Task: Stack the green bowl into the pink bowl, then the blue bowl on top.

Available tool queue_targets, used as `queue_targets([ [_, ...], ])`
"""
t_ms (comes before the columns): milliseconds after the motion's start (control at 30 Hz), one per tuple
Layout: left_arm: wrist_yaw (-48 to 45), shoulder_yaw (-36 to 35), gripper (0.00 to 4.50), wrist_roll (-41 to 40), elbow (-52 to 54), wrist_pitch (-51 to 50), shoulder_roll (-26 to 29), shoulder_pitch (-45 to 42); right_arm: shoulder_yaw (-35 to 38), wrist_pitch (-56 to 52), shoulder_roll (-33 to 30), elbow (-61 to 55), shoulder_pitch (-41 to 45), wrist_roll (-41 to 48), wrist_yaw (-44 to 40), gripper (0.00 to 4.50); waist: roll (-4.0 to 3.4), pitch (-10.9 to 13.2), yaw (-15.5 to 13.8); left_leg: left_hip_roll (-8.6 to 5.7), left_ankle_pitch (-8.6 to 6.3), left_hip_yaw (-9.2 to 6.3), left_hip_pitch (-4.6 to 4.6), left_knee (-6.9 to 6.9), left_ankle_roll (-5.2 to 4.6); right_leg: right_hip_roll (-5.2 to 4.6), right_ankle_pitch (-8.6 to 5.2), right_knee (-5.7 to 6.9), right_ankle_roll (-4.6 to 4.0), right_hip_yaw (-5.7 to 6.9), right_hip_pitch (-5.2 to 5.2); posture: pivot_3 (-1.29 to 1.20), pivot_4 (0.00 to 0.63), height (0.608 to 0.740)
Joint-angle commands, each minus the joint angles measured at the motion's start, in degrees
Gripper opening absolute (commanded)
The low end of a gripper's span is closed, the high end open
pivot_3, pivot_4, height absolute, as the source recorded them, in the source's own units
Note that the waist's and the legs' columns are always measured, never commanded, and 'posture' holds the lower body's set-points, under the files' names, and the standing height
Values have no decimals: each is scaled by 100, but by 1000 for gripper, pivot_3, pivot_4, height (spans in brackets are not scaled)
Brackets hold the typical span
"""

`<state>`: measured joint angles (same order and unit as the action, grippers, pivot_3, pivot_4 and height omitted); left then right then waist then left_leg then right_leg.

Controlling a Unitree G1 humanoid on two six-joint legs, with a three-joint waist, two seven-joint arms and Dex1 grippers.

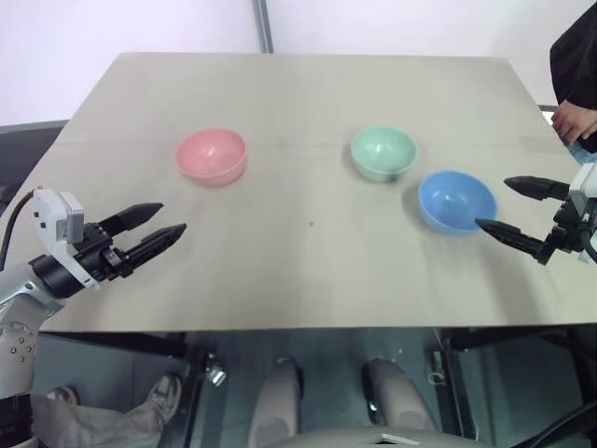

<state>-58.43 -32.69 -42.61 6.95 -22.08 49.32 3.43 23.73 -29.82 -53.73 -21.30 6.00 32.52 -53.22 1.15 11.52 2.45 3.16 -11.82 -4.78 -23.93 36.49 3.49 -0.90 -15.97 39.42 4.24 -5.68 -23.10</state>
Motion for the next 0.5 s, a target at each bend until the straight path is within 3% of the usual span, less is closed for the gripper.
queue_targets([
  [33,-38,-59,3372,-12,84,-49,117,-107,137,-22,-74,-211,33,81,43,4469,0,0,0,0,0,0,0,0,0,0,0,0,0,0,0,0,150,727],
  [367,131,158,3372,150,70,-166,69,-591,-306,-44,100,-315,355,31,282,4469,0,0,10,2,0,2,0,-3,0,2,2,-1,-2,-1,-1,0,150,727],
  [500,1154,519,3372,1268,111,63,134,-885,-770,-77,328,-402,807,94,353,4469,0,0,6,2,0,3,5,-3,0,2,2,-1,0,-3,0,0,150,727],
])
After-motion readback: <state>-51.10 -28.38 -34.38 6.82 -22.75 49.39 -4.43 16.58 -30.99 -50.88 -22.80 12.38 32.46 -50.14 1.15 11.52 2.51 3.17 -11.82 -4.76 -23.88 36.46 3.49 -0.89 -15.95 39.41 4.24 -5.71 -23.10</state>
